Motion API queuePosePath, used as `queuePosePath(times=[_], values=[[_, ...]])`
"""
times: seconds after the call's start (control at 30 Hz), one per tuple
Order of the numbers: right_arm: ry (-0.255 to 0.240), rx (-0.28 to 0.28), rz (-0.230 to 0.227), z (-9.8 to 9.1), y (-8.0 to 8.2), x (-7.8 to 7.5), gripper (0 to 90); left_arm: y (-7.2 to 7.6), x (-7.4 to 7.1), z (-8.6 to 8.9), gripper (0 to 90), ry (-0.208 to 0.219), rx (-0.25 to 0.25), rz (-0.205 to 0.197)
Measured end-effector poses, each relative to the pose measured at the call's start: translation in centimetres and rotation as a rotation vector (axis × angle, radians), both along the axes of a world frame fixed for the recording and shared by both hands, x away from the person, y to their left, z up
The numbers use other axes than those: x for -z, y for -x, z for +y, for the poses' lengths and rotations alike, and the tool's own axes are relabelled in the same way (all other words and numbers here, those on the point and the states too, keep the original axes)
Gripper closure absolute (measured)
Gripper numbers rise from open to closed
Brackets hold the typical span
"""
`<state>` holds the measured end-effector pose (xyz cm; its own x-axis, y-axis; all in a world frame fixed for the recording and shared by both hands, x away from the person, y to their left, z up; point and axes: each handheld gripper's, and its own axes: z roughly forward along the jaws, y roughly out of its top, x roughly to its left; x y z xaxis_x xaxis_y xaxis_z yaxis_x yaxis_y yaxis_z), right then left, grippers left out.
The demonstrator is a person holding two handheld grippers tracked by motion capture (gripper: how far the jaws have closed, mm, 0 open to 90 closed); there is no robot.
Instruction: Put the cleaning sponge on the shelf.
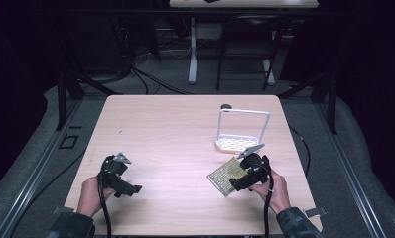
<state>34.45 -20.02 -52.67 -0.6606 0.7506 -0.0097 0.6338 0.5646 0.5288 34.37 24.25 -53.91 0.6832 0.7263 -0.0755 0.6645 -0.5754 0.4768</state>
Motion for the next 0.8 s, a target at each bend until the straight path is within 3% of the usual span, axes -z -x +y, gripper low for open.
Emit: queuePosePath(times=[0.8], values=[[0.055,-0.048,0.109,2.7,-2.4,2.3,0.0,0.0,0.0,-0.1,0.2,0.0,-0.001,0.0]])
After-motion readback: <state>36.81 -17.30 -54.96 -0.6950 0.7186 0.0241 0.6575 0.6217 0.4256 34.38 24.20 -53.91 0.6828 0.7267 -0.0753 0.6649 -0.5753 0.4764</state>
